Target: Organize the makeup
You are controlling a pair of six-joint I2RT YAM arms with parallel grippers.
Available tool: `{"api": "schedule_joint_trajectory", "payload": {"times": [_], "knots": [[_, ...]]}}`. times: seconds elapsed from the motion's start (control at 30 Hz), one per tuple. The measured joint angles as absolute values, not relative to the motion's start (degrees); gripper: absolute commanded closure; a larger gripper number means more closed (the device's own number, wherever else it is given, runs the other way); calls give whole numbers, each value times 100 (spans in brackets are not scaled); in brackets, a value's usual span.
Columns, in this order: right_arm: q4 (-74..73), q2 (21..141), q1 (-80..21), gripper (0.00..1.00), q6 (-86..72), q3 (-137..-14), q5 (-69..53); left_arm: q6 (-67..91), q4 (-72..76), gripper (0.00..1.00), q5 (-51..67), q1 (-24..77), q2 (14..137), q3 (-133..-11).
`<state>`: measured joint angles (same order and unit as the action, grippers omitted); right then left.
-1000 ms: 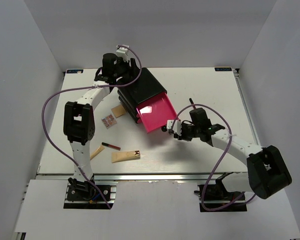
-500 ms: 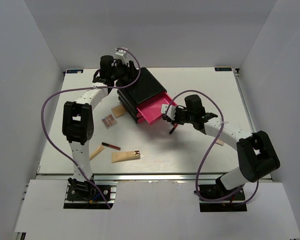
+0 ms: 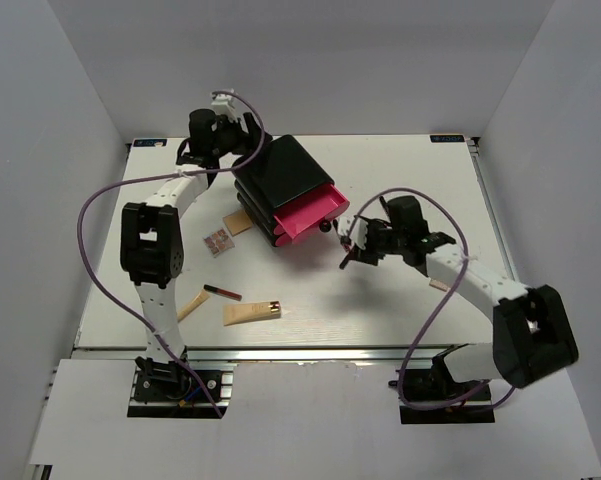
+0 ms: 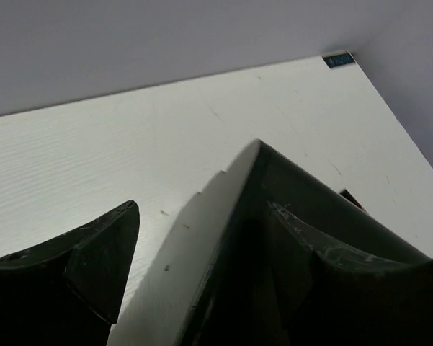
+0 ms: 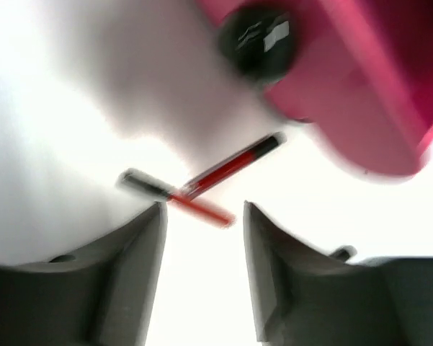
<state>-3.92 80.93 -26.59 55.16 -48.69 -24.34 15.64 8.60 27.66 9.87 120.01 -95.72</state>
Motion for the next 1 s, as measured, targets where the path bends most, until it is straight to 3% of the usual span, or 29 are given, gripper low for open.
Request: {"api": "schedule_joint_trajectory", "payload": {"times": [0.1,0.3,0.4,0.43,0.53,0.6,0.63,0.8,1.0], "knots": [[-1015,7439,-2482,24,6005,-4403,-2963,1857,864,11,2438,784,12001,-9808],[-2003,7334,-2982,19,6781,-4303,-4160,2126,635,6,1527,460,11424,-9992],[-1900,7867,-3730,11,6547,-4574,-4211,2176,250,12,941,432,10551,-9638],[-1809,8051,-3966,11,6414,-4678,-4176,2215,104,22,790,436,10147,-9382],[-1533,8637,-4692,11,5883,-5124,-3946,2355,-263,37,351,447,8667,-8272],[-1393,9004,-5113,11,5498,-5465,-3741,2475,-574,41,176,447,7690,-7518],[-1306,9181,-5280,11,5284,-5627,-3629,2519,-698,41,130,447,7225,-7129],[-1050,9828,-5817,11,4606,-6163,-3122,2799,-1653,16,-137,447,5129,-5345],[-930,10462,-6031,16,4228,-6420,-2740,2963,-2926,16,-257,447,4014,-4748]]}}
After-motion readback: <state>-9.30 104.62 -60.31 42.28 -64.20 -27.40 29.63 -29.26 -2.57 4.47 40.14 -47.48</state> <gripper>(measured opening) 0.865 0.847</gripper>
